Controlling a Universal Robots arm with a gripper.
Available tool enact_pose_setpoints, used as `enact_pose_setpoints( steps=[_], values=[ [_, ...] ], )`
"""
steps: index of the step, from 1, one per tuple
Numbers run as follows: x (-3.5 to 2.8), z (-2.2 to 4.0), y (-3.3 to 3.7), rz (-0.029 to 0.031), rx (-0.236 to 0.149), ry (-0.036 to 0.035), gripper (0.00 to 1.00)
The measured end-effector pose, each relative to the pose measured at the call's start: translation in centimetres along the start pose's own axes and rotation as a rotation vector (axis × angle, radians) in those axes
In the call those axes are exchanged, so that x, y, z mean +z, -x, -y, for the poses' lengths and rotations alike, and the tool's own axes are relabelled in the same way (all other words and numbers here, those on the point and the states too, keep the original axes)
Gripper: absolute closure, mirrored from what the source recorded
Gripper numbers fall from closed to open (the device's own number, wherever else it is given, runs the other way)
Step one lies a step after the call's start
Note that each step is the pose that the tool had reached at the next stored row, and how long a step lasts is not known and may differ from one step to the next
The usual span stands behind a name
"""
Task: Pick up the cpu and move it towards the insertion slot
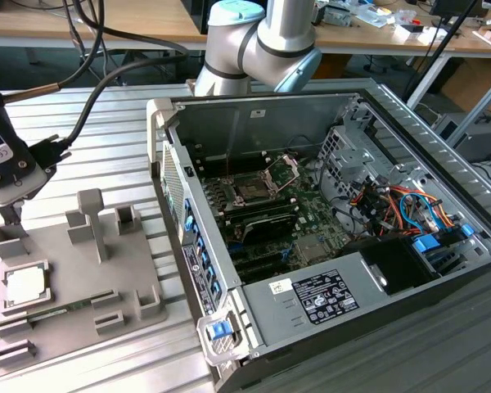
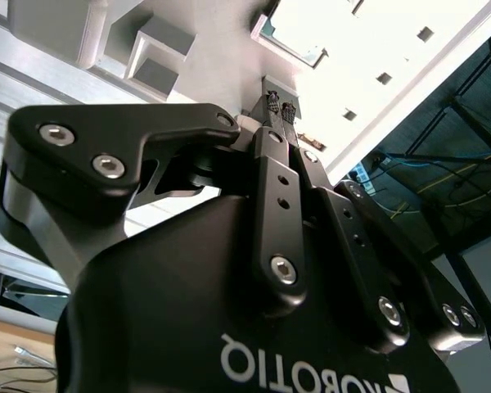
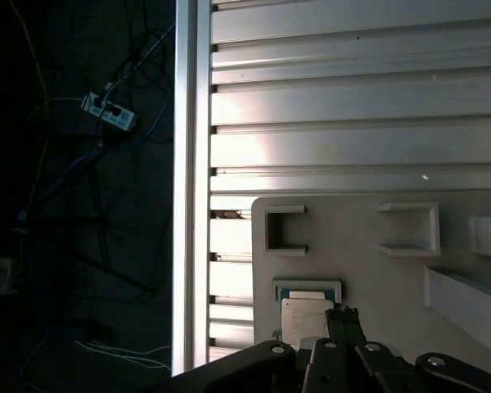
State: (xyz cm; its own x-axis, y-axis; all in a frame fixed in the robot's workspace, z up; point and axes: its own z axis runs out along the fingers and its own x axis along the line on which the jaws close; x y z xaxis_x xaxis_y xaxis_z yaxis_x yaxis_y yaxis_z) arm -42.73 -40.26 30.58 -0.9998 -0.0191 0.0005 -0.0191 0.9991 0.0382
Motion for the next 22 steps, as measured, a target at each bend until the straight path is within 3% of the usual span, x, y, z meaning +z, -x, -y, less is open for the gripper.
enact_pose_setpoints(
  steps=[22],
  values=[
    [0.57, 0.04, -0.17, 0.0, 0.0, 0.0, 0.89]
  ],
)
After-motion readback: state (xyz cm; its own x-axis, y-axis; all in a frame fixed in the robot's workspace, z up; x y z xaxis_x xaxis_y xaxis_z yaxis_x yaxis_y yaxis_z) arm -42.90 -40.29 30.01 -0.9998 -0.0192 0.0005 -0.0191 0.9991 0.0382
